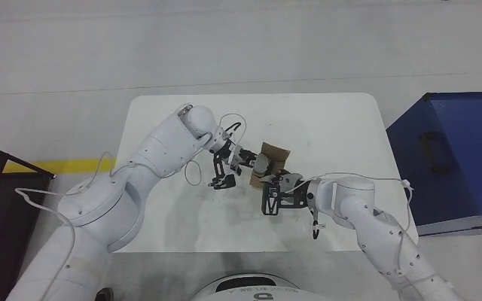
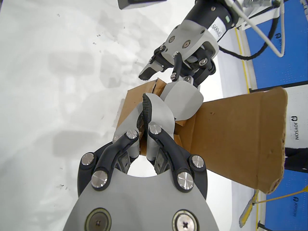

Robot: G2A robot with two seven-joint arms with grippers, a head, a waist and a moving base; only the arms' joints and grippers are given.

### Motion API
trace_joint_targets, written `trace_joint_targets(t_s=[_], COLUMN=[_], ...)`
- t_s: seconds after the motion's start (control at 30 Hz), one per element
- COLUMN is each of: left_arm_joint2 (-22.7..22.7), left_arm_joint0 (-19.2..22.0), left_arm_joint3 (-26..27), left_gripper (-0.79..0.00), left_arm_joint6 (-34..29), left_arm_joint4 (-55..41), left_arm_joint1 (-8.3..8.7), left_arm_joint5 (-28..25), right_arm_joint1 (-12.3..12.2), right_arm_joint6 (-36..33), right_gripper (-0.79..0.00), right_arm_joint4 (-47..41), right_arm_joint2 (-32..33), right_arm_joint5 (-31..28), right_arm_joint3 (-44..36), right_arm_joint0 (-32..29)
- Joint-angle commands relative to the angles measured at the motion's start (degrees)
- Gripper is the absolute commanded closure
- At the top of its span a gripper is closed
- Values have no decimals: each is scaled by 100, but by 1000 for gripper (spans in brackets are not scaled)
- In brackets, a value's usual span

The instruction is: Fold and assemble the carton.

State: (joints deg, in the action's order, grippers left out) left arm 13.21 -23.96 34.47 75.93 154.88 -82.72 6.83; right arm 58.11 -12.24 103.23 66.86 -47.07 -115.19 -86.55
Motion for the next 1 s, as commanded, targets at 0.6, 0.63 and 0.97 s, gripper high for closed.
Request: trace_joint_targets(t_s=[0.6,0.63,0.97], left_arm_joint2=[116,136,391], left_arm_joint0=[109,115,160], left_arm_joint3=[-544,-599,-1216], left_gripper=[-785,-785,-785], left_arm_joint6=[-10,-6,195], left_arm_joint4=[-284,-313,-725], left_arm_joint1=[-149,-140,37], left_arm_joint5=[318,349,641], right_arm_joint1=[-145,-140,-183], right_arm_joint6=[1343,1401,2193], right_gripper=[0,-31,-785], right_arm_joint4=[2246,2332,2193], right_arm_joint2=[-225,-252,-165], right_arm_joint5=[753,836,1043], right_arm_joint3=[471,665,795], right_arm_joint0=[49,153,117])
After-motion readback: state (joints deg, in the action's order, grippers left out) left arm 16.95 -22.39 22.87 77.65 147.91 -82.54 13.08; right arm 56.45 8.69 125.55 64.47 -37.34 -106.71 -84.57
